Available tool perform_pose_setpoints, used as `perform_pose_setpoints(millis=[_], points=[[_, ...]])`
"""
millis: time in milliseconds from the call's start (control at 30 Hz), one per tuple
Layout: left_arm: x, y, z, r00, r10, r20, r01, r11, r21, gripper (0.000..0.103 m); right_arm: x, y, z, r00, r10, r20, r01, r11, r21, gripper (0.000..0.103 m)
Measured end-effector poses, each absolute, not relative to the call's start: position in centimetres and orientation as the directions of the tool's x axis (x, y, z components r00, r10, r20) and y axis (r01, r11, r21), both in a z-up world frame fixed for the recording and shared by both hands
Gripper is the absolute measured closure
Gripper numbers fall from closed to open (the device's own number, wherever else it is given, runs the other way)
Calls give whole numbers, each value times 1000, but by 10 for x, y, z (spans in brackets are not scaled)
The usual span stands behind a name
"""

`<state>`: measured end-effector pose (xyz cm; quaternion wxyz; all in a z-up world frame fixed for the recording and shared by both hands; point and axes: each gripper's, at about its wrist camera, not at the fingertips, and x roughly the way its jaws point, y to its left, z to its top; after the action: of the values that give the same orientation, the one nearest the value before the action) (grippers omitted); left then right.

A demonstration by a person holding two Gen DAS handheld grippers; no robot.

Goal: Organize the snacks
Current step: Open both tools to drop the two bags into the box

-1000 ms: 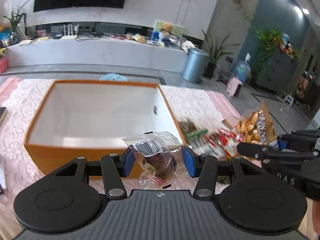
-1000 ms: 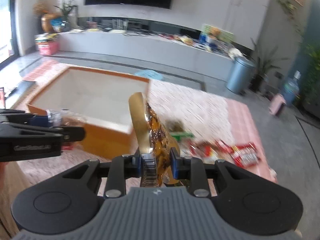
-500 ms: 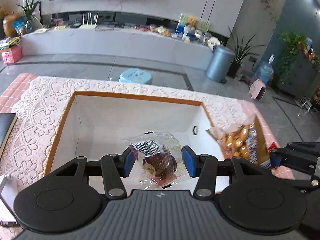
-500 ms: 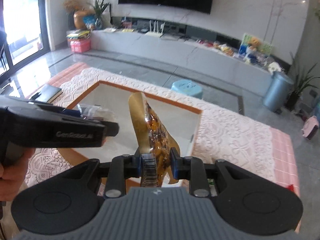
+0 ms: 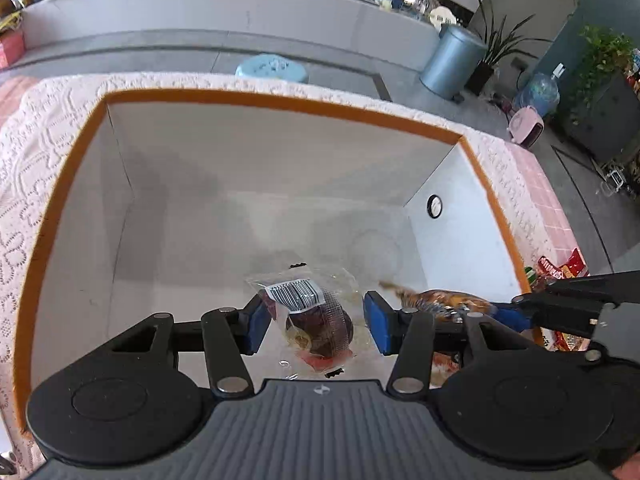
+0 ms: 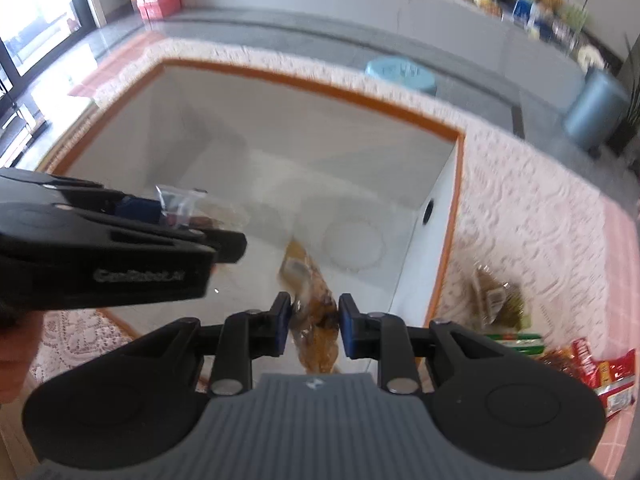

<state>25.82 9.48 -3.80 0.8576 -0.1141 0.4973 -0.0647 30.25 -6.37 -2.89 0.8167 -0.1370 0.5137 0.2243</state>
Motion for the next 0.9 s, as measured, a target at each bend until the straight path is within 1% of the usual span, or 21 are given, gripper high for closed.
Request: perform_pose_setpoints(millis=[67, 167, 367, 500, 600, 767, 800, 833, 867, 900], points=[[262, 96, -44, 474, -233, -849, -13, 963, -271, 45, 308, -61, -37, 342, 216, -915, -511, 859, 12, 80], [266, 94, -50, 444, -231, -866, -20, 963, -267, 45, 310, -54, -41, 344, 184, -921, -537, 843, -32, 80], [267, 90, -50, 426, -235, -874, 2, 966, -259, 45, 306, -50, -36, 307, 213, -927, -538, 843, 15, 77], [266, 93, -50, 421, -236, -876, -8, 965, -264, 44, 307, -51, -32, 288, 228, -930, -526, 849, 45, 70], [265, 93, -49, 425, -242, -872, -5, 963, -270, 39, 304, -50, -28, 279, 228, -933, -521, 852, 53, 65], [259, 99, -41, 481, -248, -841, -12, 957, -289, 27, 298, -54, -19, 295, 220, -930, -507, 861, 43, 54], [255, 101, -37, 507, -247, -825, -13, 956, -294, 25, 297, -56, -17, 302, 219, -928, -503, 863, 41, 48], [251, 103, -33, 535, -249, -807, -9, 954, -300, 21, 296, -59, -13, 311, 219, -925, -499, 866, 37, 40], [247, 104, -28, 566, -252, -785, -3, 952, -307, 18, 294, -61, -11, 325, 218, -920, -493, 869, 32, 37], [241, 105, -23, 596, -255, -762, 3, 949, -315, 18, 291, -64, -7, 343, 218, -914, -485, 874, 27, 34]])
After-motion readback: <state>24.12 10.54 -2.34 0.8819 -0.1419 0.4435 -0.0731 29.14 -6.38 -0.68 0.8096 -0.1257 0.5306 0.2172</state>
